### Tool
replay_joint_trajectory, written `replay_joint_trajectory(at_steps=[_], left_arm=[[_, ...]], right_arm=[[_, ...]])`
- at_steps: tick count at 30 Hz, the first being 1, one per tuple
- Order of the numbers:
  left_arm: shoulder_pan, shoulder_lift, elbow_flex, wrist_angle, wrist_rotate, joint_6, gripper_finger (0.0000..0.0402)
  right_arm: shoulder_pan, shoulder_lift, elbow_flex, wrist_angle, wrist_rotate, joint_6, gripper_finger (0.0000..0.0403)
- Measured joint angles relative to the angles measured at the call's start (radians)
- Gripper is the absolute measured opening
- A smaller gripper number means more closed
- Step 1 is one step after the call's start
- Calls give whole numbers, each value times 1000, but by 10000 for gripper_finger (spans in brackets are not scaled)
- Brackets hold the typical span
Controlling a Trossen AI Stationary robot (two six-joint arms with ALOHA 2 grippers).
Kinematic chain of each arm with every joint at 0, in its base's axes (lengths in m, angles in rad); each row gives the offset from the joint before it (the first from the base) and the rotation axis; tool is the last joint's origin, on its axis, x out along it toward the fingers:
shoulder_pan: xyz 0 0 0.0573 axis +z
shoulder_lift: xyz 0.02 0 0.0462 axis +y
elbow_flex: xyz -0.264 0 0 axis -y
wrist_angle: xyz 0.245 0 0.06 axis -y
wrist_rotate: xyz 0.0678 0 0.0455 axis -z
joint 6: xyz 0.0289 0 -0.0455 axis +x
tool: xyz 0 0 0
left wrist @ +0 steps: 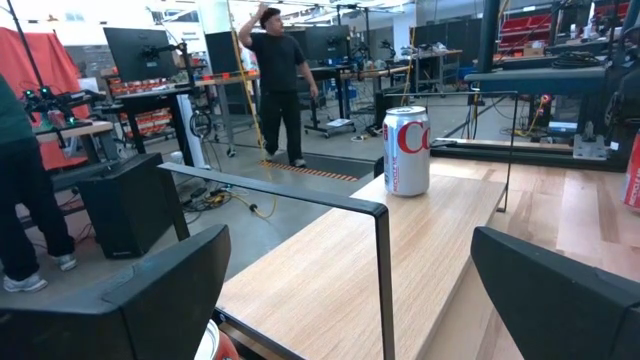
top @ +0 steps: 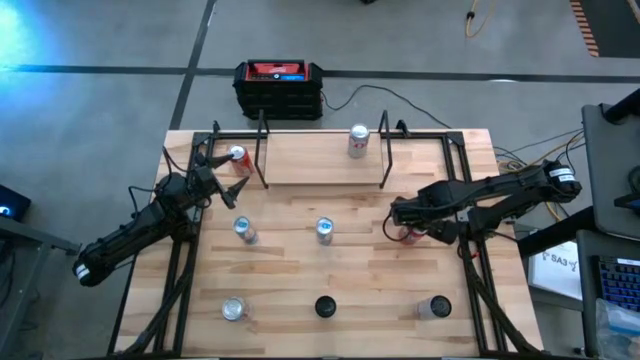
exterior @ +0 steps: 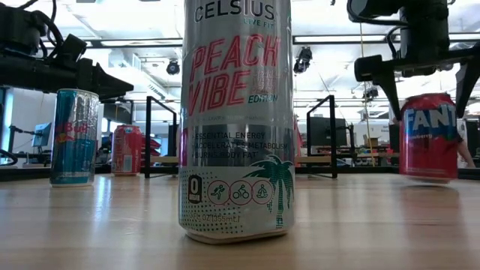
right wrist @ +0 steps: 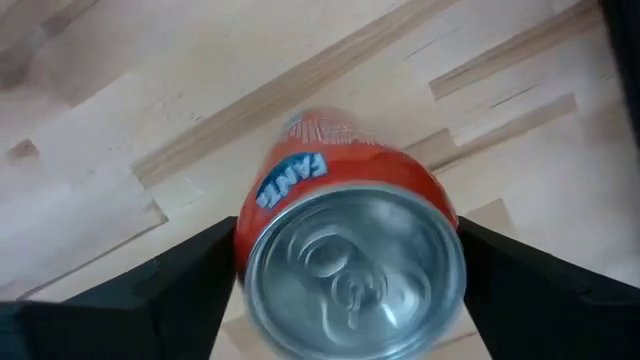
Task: Place canned beverage on shelf
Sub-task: Put the bottom red soda can on the shelf
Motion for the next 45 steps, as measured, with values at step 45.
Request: replay_joint_trajectory(at_steps=[45], left_arm=[[0,0,0,0,0,0,398]], right_arm=[[224,290,46,-11,331,52,400]])
